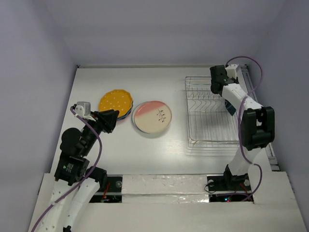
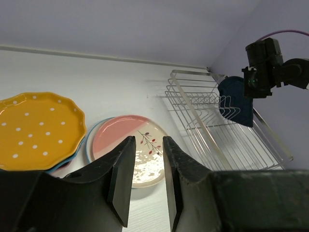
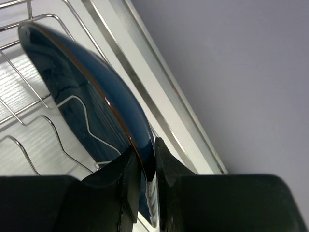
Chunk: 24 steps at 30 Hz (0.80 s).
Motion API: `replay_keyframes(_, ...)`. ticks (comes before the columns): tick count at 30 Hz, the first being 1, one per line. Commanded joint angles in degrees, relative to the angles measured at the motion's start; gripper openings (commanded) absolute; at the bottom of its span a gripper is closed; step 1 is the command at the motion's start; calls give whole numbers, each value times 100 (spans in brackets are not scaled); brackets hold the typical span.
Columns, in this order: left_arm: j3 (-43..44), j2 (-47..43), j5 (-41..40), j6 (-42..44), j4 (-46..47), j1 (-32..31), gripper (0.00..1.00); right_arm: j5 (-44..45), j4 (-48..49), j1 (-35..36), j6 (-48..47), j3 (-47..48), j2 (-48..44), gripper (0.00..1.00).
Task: Unload the plates from the dish rack
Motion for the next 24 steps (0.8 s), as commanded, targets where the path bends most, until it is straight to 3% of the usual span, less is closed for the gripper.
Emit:
replay_keyframes(1,257,6,-36,56,186,-41,26,581,802,192,-237,178,-907,0)
replay_keyframes(6,240,33,-36,47,204,-41,26,468,891,245,-255,266,-1356,0)
replay_keyframes(13,222,103,-27,47,221,11,27,-939,1242,298,35,-50,-2394,0)
replay_keyframes(24,213,200,17,38,239,117,27,-359,918,298,87,134,-1981,0)
